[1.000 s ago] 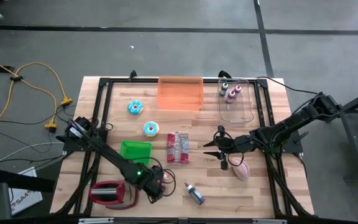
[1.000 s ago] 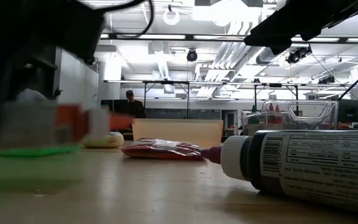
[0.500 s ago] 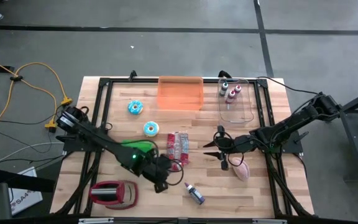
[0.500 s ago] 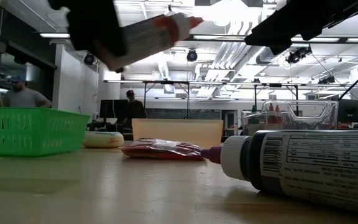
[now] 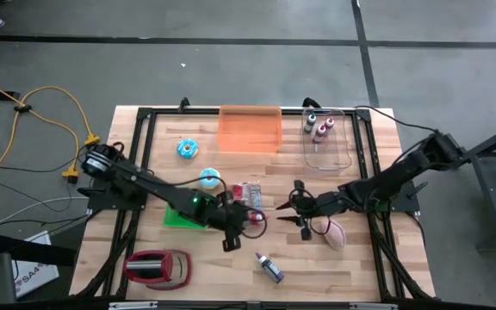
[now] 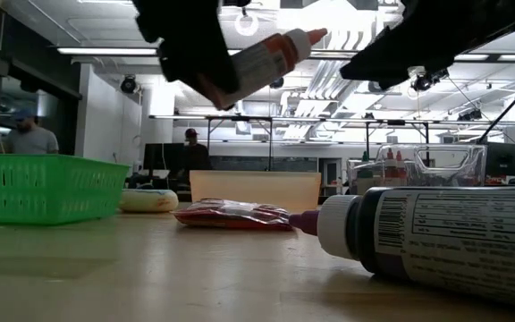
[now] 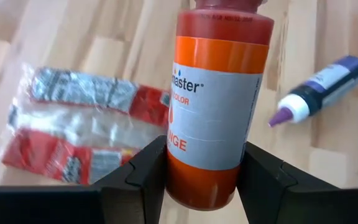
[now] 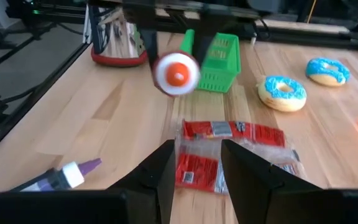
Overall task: Pick & Place Food Item
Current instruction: Put the orange food coloring bottle into the transparent bin
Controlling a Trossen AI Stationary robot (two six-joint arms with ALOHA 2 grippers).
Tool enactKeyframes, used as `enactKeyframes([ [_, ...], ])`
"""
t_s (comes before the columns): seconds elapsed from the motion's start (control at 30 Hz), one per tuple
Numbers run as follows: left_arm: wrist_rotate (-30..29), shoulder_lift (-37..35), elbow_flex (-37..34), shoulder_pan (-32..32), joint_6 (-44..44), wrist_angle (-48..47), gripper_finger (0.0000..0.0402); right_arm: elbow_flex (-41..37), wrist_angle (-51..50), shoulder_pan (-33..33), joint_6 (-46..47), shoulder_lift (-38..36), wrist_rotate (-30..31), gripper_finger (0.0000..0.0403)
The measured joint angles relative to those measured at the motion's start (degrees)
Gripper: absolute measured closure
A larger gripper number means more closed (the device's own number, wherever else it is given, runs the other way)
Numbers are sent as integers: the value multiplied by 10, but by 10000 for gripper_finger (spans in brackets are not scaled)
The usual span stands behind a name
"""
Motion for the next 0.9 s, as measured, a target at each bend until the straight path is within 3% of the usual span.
enactKeyframes([
  [0.43, 0, 0, 0, 20, 75, 33, 247, 0, 60, -21, -22, 26, -12, 284],
  [0.9, 0, 0, 0, 29, 94, 54, 247, 0, 96, -23, -31, 26, -45, 227],
])
